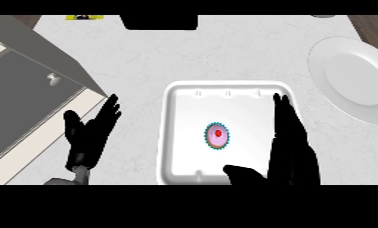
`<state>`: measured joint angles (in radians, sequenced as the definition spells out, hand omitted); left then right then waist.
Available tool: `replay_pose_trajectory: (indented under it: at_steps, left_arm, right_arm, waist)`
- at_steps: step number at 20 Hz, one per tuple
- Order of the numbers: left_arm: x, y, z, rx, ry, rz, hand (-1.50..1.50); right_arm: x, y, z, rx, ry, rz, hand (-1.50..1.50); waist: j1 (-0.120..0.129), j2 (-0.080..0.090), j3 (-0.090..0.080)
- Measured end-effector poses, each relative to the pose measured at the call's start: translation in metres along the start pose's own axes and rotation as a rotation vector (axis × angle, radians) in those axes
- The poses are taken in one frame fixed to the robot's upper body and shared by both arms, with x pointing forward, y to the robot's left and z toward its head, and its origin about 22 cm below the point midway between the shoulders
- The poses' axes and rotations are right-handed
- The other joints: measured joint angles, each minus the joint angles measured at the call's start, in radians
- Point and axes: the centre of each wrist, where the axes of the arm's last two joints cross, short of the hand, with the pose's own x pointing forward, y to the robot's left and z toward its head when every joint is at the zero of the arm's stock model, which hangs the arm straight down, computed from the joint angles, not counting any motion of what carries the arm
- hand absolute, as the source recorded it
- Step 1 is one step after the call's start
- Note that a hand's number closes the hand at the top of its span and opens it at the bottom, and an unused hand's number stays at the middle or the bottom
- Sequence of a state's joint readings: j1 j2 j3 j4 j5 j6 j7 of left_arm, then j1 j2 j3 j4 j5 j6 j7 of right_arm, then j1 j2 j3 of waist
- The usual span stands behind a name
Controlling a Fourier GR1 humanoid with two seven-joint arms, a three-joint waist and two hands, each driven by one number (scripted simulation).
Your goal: Pick the cupcake from the tray and place it in the plate
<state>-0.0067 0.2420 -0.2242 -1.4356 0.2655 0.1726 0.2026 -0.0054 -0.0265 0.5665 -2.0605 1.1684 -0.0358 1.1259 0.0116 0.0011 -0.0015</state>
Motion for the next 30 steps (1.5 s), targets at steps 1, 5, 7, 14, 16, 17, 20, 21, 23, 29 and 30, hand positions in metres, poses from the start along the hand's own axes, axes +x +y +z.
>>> replay_pose_trajectory:
  at_steps: [1, 5, 7, 14, 16, 17, 20, 21, 23, 29, 30]
  left_arm:
    - [-0.002, -0.002, -0.001, 0.004, 0.0, 0.002, 0.0]
    - [-0.006, 0.0, 0.0, 0.003, -0.008, 0.001, 0.0]
    - [-0.008, -0.001, 0.0, 0.004, -0.012, 0.004, 0.0]
    - [-0.007, 0.001, -0.001, 0.004, -0.018, 0.0, 0.0]
    - [-0.008, -0.001, 0.0, -0.001, -0.02, 0.001, 0.0]
    - [-0.006, -0.002, -0.001, -0.001, -0.019, 0.004, 0.0]
    - [-0.001, -0.003, -0.003, 0.004, -0.016, 0.003, 0.0]
    - [-0.004, -0.004, -0.001, 0.005, -0.013, 0.002, 0.0]
    - [-0.004, -0.004, -0.001, 0.001, -0.01, 0.006, 0.0]
    - [-0.006, -0.009, 0.002, 0.005, -0.015, 0.007, 0.0]
    - [-0.007, -0.008, 0.002, 0.01, -0.018, 0.003, 0.0]
  right_arm:
    - [0.003, 0.005, -0.002, 0.008, 0.004, 0.013, -1.5]
    - [0.006, 0.023, -0.005, 0.069, 0.02, 0.041, -1.5]
    - [0.008, 0.03, -0.005, 0.101, 0.021, 0.044, -1.5]
    - [0.018, 0.05, -0.01, 0.14, 0.006, 0.06, -1.5]
    - [0.018, 0.057, -0.013, 0.143, 0.011, 0.077, -1.5]
    - [0.019, 0.059, -0.014, 0.14, 0.015, 0.088, -1.5]
    - [0.018, 0.066, -0.016, 0.137, 0.029, 0.12, -1.5]
    - [0.017, 0.068, -0.018, 0.132, 0.038, 0.129, -1.5]
    - [0.017, 0.072, -0.022, 0.13, 0.049, 0.141, -1.5]
    - [0.011, 0.088, -0.032, 0.159, 0.076, 0.166, -1.5]
    - [0.007, 0.089, -0.032, 0.165, 0.083, 0.166, -1.5]
  waist:
    - [-0.001, 0.0, 0.0]
    - [-0.002, -0.001, 0.002]
    - [-0.003, -0.002, 0.003]
    - [-0.003, -0.002, 0.003]
    - [-0.003, -0.002, 0.003]
    - [-0.003, -0.002, 0.003]
    - [-0.004, -0.002, 0.002]
    - [-0.004, -0.002, 0.002]
    - [-0.003, -0.002, 0.002]
    - [-0.002, -0.002, 0.002]
    - [-0.004, -0.002, 0.003]
